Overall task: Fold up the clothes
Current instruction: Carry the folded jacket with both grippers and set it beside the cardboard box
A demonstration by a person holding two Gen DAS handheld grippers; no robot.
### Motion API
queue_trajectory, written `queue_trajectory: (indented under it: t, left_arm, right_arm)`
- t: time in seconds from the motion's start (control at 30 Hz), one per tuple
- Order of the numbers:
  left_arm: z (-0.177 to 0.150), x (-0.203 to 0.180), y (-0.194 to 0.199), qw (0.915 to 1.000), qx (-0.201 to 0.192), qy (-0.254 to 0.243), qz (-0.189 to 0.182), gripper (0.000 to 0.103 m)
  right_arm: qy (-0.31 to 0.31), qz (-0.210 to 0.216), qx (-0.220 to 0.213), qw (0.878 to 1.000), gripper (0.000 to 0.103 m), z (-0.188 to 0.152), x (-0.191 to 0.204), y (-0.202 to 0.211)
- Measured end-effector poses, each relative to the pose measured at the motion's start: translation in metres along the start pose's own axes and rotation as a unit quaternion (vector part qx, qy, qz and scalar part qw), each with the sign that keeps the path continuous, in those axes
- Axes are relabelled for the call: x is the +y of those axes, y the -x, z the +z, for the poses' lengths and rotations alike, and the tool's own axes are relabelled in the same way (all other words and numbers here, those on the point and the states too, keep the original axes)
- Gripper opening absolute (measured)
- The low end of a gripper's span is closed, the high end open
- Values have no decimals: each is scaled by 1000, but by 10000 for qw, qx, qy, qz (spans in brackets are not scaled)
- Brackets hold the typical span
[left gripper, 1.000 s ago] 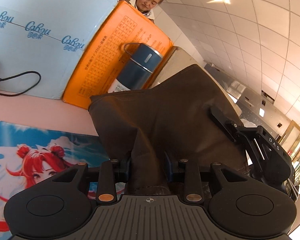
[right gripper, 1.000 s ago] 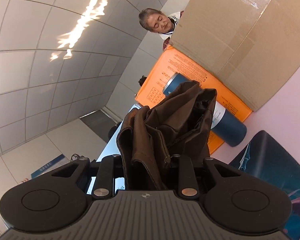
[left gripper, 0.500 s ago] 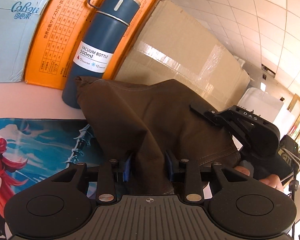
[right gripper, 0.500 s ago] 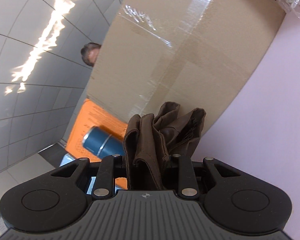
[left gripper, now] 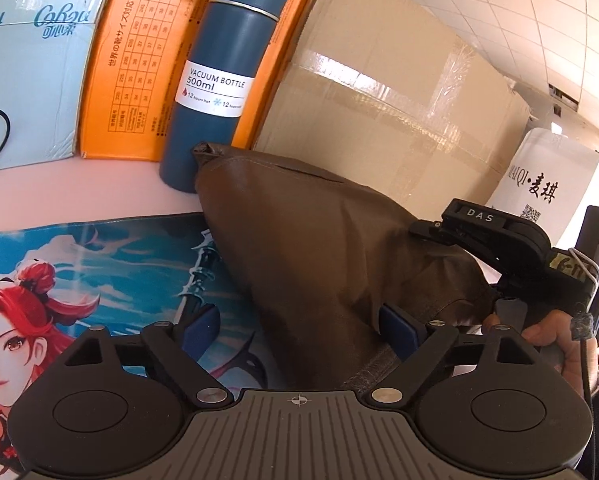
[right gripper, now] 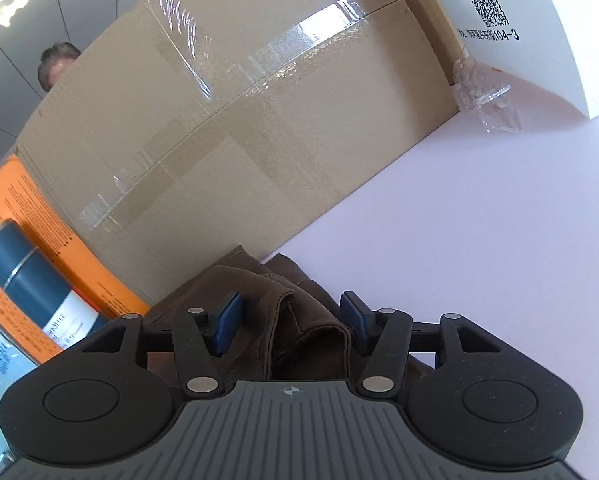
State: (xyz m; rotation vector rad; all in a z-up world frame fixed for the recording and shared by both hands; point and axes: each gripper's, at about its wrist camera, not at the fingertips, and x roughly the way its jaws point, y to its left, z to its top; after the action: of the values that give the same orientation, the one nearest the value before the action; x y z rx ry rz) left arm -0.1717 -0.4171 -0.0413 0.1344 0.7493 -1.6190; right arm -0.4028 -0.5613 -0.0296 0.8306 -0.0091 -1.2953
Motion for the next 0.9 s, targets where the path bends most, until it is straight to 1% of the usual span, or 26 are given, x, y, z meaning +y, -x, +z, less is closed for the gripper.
queue_trajectory:
  t: [0.03, 0.07, 0.1, 0.13, 0.17, 0.2, 0.23, 0.33, 0.4, 0.53, 0.6, 0.67, 0.7, 0.77, 0.8, 0.9]
  left_arm:
    - [-1, 0, 0, 9997, 32, 10, -262, 87]
    - [-2, -1, 0, 9980, 45, 67, -624, 87]
    - [-4, -4, 0, 9974, 8, 49, -715, 86]
    - [-5, -8, 0, 9973, 48, -60, -724, 84]
    - [-6, -11, -1, 9971, 88, -158, -736, 80]
    - [-6, -10, -2, 9967, 136, -110, -793, 78]
    - [-7, -8, -2, 9963, 169, -23, -843, 78]
    - [-8, -9, 1, 9982, 211, -29, -568, 83]
    - [-8, -10, 7, 9993, 184, -44, -322, 93]
    - [-9, 0, 22, 9998, 155, 68, -99, 95]
    - [-9, 8, 32, 9999, 116, 123, 3, 97]
    - [-11, 17, 43, 9998, 61, 155, 96, 97]
    - [-12, 22, 50, 9998, 16, 152, 124, 97]
    - [-12, 31, 64, 9997, -93, 126, 179, 98]
    - [-12, 35, 71, 9996, -146, 107, 205, 98]
    - [-13, 48, 97, 9990, -359, -42, 247, 102]
  right_arm:
    - [84, -142, -114, 9998, 65, -1, 3, 2]
    - [168, -283, -228, 9992, 69, -3, 5, 4]
    - [208, -394, -374, 9983, 74, -4, 5, 8]
    - [204, -477, -550, 9971, 79, -4, 4, 15]
    - [152, -513, -694, 9961, 84, -4, 1, 21]
    - [51, -505, -807, 9954, 84, -3, -2, 27]
    - [-10, -467, -837, 9954, 85, -3, -4, 30]
    - [-83, -266, -688, 9972, 86, -3, -6, 32]
    - [62, -238, -579, 9980, 86, -4, -1, 30]
    - [682, -488, -411, 9956, 90, -8, 18, 25]
    - [837, -624, -474, 9934, 91, -12, 24, 25]
    - [830, -615, -671, 9924, 92, -13, 25, 30]
    - [783, -551, -830, 9919, 97, -14, 24, 34]
    - [653, -370, -1266, 9891, 103, -14, 19, 47]
    - [602, -343, -1514, 9860, 103, -15, 17, 53]
    - [530, -572, -2108, 9744, 103, -19, 15, 69]
